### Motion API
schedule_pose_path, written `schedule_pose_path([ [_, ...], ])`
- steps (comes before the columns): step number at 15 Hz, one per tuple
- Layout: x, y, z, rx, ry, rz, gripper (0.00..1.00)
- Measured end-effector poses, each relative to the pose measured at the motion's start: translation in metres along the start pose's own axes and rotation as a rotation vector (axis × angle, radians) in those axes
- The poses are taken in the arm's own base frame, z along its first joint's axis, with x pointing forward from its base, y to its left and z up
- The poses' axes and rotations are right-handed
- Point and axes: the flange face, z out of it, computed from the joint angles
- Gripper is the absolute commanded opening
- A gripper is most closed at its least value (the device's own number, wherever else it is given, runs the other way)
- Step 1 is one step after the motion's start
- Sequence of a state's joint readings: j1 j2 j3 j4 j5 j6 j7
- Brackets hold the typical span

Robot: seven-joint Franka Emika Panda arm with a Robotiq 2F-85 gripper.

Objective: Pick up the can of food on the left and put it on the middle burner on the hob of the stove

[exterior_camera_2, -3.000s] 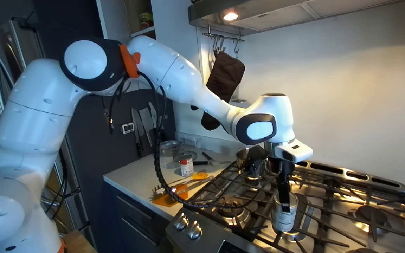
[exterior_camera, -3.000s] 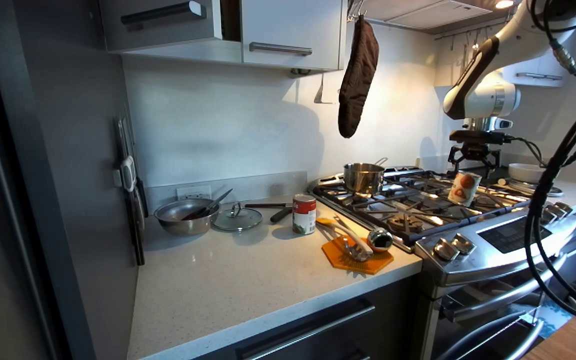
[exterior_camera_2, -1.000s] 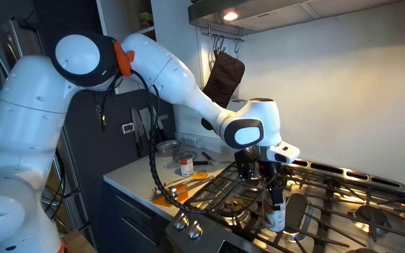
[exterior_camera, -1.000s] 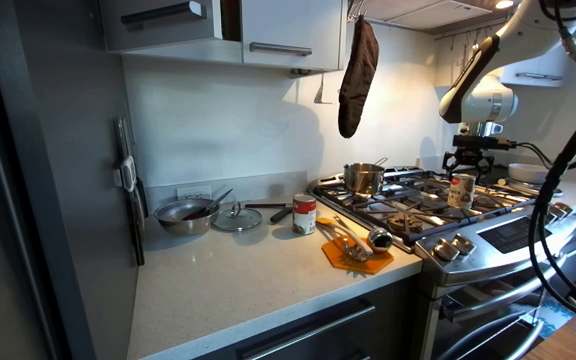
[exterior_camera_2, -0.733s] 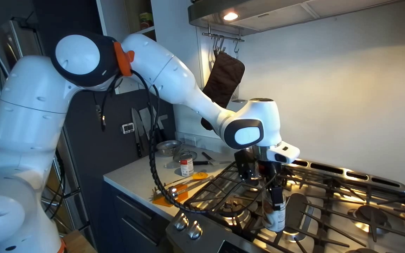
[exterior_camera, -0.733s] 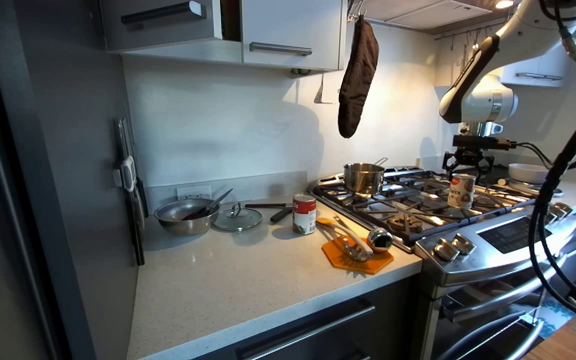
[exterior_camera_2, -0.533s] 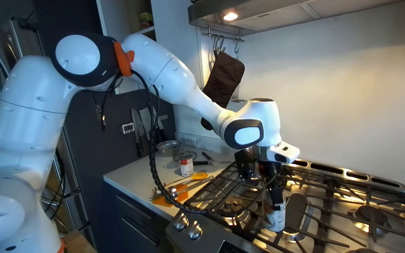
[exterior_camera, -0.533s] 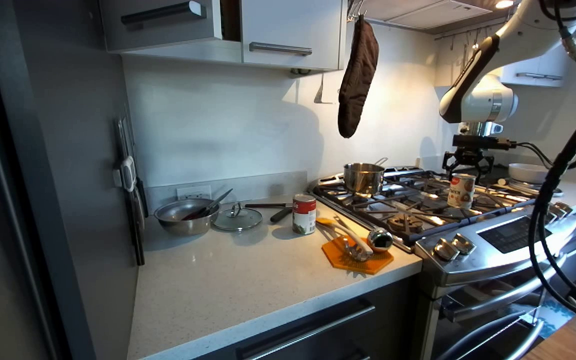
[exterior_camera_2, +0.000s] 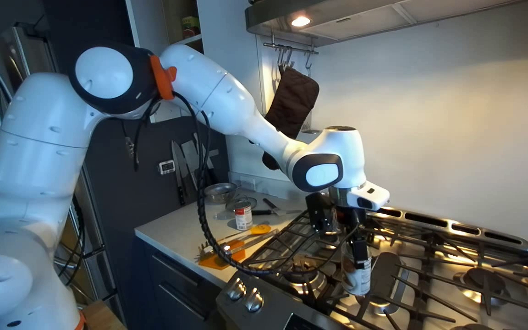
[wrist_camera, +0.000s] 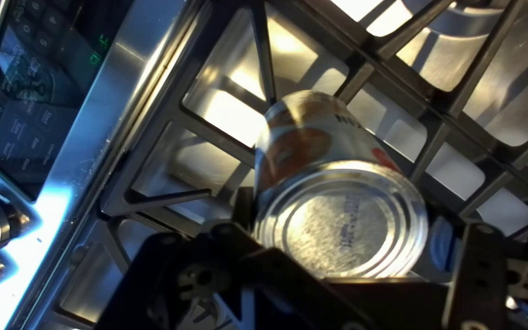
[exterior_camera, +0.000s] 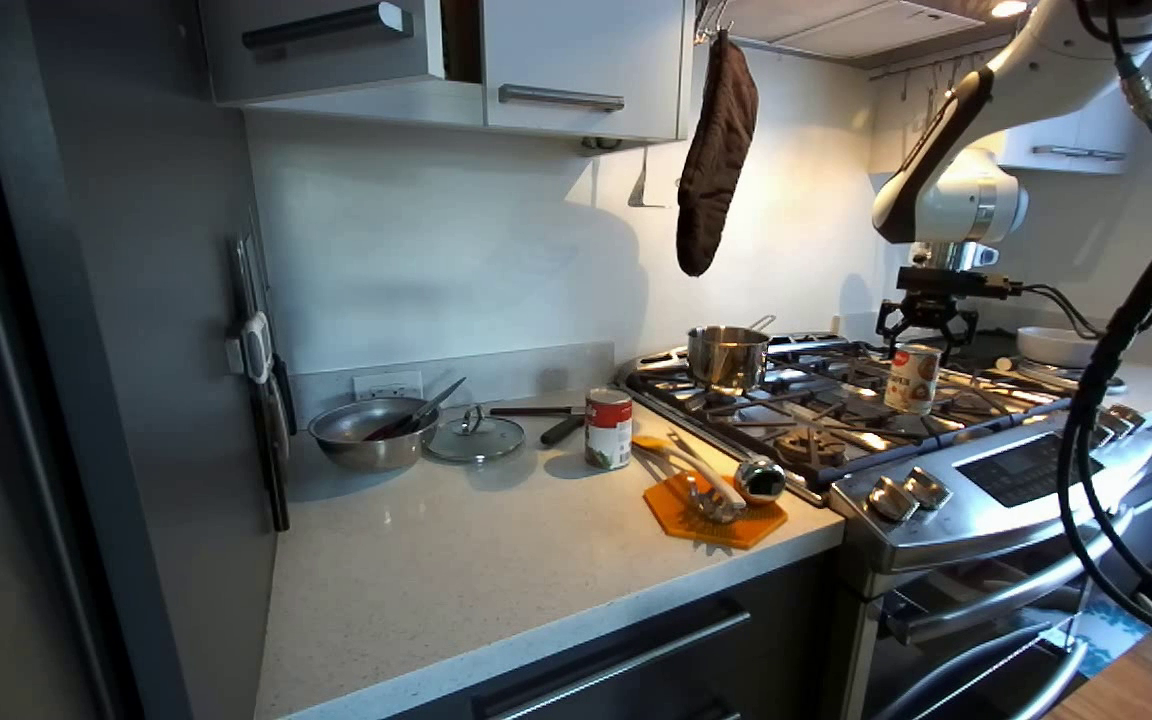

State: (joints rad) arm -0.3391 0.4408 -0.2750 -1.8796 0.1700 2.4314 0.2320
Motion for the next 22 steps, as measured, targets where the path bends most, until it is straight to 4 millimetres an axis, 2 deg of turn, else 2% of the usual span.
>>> schedule_pose_path([
  [7,0.012,0.0,-0.007,0.002,0.027,0.059,0.58],
  [22,0.03,0.009,0.006,-0.03,0.045,0.152,0.58],
])
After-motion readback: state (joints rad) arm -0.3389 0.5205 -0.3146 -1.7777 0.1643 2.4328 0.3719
